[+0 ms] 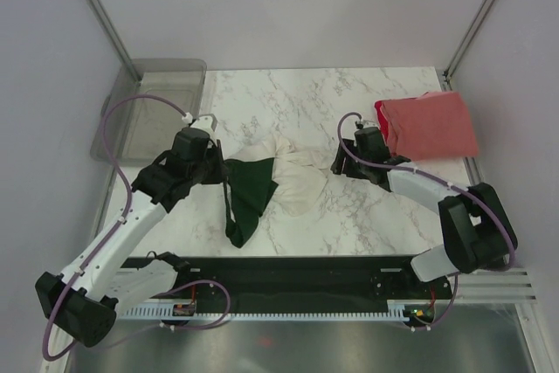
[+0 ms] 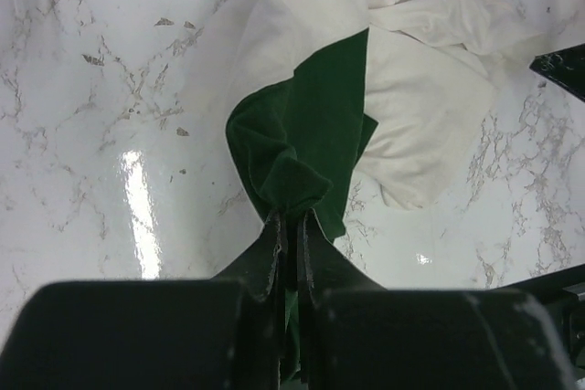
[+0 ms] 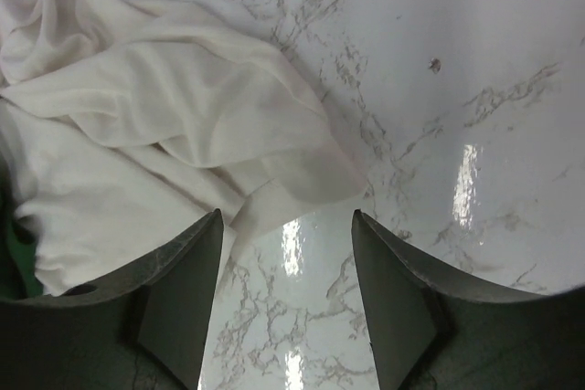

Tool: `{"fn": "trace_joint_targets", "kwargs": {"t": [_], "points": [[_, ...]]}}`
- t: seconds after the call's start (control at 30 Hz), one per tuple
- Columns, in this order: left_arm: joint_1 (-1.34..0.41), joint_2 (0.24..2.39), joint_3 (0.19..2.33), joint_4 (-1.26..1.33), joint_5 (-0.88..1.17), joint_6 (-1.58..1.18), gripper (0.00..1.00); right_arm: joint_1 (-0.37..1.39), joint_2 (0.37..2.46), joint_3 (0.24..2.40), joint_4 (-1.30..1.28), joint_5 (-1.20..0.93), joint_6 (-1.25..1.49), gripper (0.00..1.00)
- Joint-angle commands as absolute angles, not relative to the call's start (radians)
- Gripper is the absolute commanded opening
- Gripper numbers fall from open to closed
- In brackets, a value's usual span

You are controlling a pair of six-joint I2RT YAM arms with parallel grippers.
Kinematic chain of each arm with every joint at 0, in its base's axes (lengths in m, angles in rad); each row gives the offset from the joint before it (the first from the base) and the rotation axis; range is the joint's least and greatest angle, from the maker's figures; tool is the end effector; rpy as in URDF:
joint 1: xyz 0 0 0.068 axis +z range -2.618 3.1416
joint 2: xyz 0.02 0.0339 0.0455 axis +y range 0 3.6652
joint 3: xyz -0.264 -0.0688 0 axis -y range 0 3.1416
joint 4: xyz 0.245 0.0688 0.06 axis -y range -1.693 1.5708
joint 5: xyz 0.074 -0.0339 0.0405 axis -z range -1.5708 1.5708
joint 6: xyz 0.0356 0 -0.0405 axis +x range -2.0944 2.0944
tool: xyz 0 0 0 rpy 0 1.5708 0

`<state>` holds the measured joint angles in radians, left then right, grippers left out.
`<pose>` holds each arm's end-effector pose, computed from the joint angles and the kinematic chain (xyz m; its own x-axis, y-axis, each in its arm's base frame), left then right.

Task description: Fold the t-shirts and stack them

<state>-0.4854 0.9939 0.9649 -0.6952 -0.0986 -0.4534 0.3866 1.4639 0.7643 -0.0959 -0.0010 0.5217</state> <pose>0.1826 -0.0924 0.3151 -0.7016 -0.1227 -0.7019 0.1021 0.9576 -0.2695 0.2729 0.1111 0.1859 -0.7617 0.2280 -0.6065 0.0022 0.9370 0.3494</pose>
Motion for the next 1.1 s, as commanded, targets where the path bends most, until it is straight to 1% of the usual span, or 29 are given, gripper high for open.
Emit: {"fn": "trace_joint_targets", "kwargs": {"t": [0.0, 0.17, 0.23, 0.27, 0.3, 0.33, 0.37, 0.5, 0.6, 0.7, 0.73, 0.8, 0.83, 0.87, 0.93, 0.97, 1.07], "points": [[-0.479, 0.96, 0.98, -0.623, -0.09, -0.459, 0.02, 0.391, 1.523, 0.837, -0.051, 0.081, 0.505, 0.66], [-0.471, 0.959, 1.018, -0.652, -0.107, -0.443, 0.02, 0.394, 1.626, 0.882, -0.038, 0.169, 0.48, 0.65], [-0.469, 0.962, 1.028, -0.661, -0.118, -0.443, 0.02, 0.399, 1.66, 0.902, -0.04, 0.176, 0.468, 0.6], [-0.466, 0.963, 1.028, -0.66, -0.138, -0.446, 0.02, 0.399, 1.689, 0.92, -0.041, 0.182, 0.456, 0.44], [-0.462, 0.963, 1.028, -0.66, -0.144, -0.452, 0.02, 0.399, 1.697, 0.926, -0.047, 0.181, 0.453, 0.32], [-0.46, 0.963, 1.029, -0.66, -0.149, -0.456, 0.02, 0.399, 1.701, 0.93, -0.049, 0.178, 0.448, 0.18], [-0.448, 0.963, 1.031, -0.658, -0.156, -0.46, 0.02, 0.399, 1.694, 0.937, -0.054, 0.202, 0.451, 0.0], [-0.414, 1.0, 1.055, -0.649, -0.138, -0.475, 0.02, 0.393, 1.625, 0.965, -0.124, 0.279, 0.459, 0.0], [-0.411, 1.066, 1.104, -0.635, -0.118, -0.5, 0.02, 0.37, 1.565, 1.046, -0.213, 0.295, 0.457, 0.0], [-0.399, 1.114, 1.195, -0.644, -0.15, -0.48, 0.02, 0.333, 1.491, 1.143, -0.305, 0.285, 0.442, 0.0], [-0.387, 1.115, 1.266, -0.658, -0.158, -0.474, 0.02, 0.322, 1.468, 1.167, -0.328, 0.278, 0.424, 0.0], [-0.356, 1.098, 1.343, -0.716, -0.205, -0.433, 0.02, 0.298, 1.385, 1.229, -0.392, 0.282, 0.4, 0.0], [-0.351, 1.092, 1.429, -0.748, -0.248, -0.42, 0.02, 0.292, 1.352, 1.242, -0.411, 0.302, 0.39, 0.0], [-0.348, 1.083, 1.472, -0.779, -0.338, -0.393, 0.02, 0.282, 1.28, 1.267, -0.432, 0.322, 0.377, 0.0], [-0.348, 1.04, 1.581, -0.854, -0.417, -0.364, 0.02, 0.279, 1.206, 1.292, -0.482, 0.351, 0.37, 0.0], [-0.348, 1.023, 1.61, -0.871, -0.47, -0.341, 0.02, 0.275, 1.134, 1.316, -0.495, 0.379, 0.365, 0.0], [-0.348, 0.933, 1.698, -0.907, -0.515, -0.321, 0.02, 0.275, 1.005, 1.376, -0.54, 0.417, 0.364, 0.0]]}}
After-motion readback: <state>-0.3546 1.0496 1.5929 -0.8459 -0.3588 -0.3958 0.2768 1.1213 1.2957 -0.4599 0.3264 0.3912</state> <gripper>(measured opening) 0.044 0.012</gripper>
